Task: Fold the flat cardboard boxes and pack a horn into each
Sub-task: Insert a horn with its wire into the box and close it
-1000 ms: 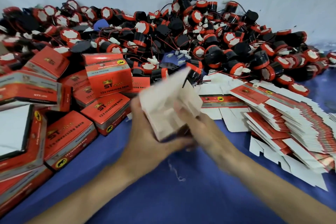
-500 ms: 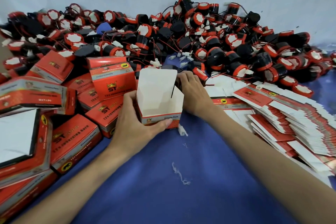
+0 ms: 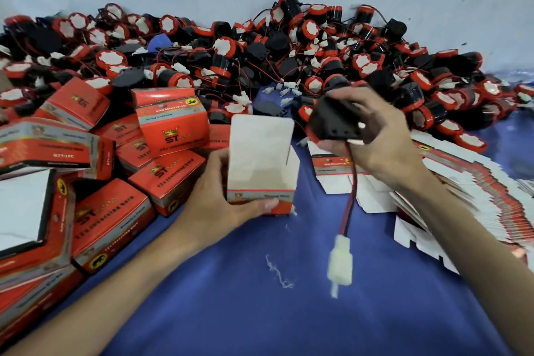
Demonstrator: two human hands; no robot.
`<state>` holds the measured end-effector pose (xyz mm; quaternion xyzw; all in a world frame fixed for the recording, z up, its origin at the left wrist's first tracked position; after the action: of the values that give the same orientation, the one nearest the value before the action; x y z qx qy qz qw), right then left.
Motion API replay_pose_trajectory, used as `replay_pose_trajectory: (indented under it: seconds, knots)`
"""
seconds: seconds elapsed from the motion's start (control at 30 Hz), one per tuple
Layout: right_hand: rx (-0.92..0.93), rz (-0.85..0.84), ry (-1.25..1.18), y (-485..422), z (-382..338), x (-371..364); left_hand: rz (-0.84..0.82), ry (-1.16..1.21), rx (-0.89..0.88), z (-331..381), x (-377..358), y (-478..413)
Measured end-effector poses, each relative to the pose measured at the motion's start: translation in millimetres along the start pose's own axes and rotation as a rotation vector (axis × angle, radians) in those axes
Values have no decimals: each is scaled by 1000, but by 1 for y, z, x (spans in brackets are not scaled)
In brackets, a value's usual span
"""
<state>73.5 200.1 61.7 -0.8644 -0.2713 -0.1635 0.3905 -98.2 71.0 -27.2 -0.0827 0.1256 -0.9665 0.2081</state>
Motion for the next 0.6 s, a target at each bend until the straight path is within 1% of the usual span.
replay_pose_trajectory:
  seconds: [0.03,0.1,0.27,0.3,0.37,0.4,0.53,0.6]
  knots:
    - [48,-31,93,0,-9,-6,-20,-36,11,-1,-2,1]
    - [241,-30,348,1,-29,-14,-31,-78,12,-1,-3,1]
    - [705,110,745,3,-92,-18,-37,-91,22,-3,-2,1]
    - [757,110,813,7,-99,-21,-34,-93,24,-3,-2,1]
    - [748,50,891,14,-106,-34,-24,-96,16,-1,-2,1]
    - [736,-18,915,17,-107,-44,-27,-92,11,-1,-2,1]
    - [676,-340,1038,23,-82,-80,-87,-120,-11,0,-5,2]
    - [553,-526,975,26,-65,-89,-87,-133,-15,0,-5,2]
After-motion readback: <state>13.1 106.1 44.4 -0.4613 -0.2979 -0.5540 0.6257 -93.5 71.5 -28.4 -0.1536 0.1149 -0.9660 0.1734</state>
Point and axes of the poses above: each hand's wrist, its own y-axis away from the middle knuckle, its own x-axis out of the back of the hand, z = x × y, the point moved 6 cm from there along -y, towards the middle knuckle, and after that the axes turned 9 degrees about y, right-handed, at the moved point
